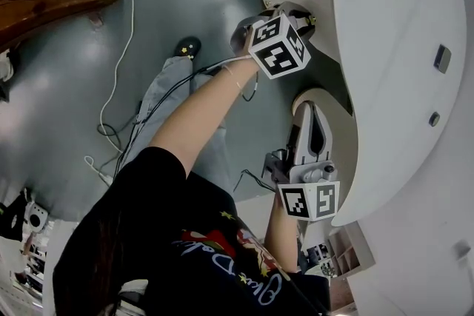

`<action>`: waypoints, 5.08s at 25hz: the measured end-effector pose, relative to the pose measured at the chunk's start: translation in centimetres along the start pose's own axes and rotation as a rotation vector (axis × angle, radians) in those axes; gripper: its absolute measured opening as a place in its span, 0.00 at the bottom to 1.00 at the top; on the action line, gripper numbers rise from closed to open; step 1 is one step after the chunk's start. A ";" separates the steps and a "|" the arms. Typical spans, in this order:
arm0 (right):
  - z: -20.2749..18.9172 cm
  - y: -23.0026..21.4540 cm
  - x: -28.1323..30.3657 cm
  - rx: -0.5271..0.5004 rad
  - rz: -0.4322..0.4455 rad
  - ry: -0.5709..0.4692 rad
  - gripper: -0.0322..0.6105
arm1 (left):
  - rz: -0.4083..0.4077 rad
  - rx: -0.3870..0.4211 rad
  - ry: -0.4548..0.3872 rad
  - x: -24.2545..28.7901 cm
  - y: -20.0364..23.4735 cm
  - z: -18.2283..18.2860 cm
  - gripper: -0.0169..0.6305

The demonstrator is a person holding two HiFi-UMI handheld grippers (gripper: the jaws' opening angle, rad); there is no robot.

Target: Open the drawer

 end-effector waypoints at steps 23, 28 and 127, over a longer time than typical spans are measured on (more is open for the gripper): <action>0.8 2.3 0.8 0.016 -0.026 -0.021 0.05 | -0.033 -0.019 0.029 -2.8 -0.1 -2.0 0.18; 1.0 2.3 0.7 0.018 -0.034 -0.029 0.05 | -0.032 -0.040 0.027 -3.3 -0.2 -2.5 0.18; 2.8 5.7 0.9 0.049 -0.092 -0.091 0.05 | -0.058 -0.078 0.159 -15.5 -1.4 -11.7 0.18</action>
Point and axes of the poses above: the fingertips, and each gripper's own axes: x forward along the fingers, y to its left, z out of its top, the point moved 3 cm from there along -x, backward along the fingers, and after that the axes turned 5 degrees about -z, right-handed, at the moved point
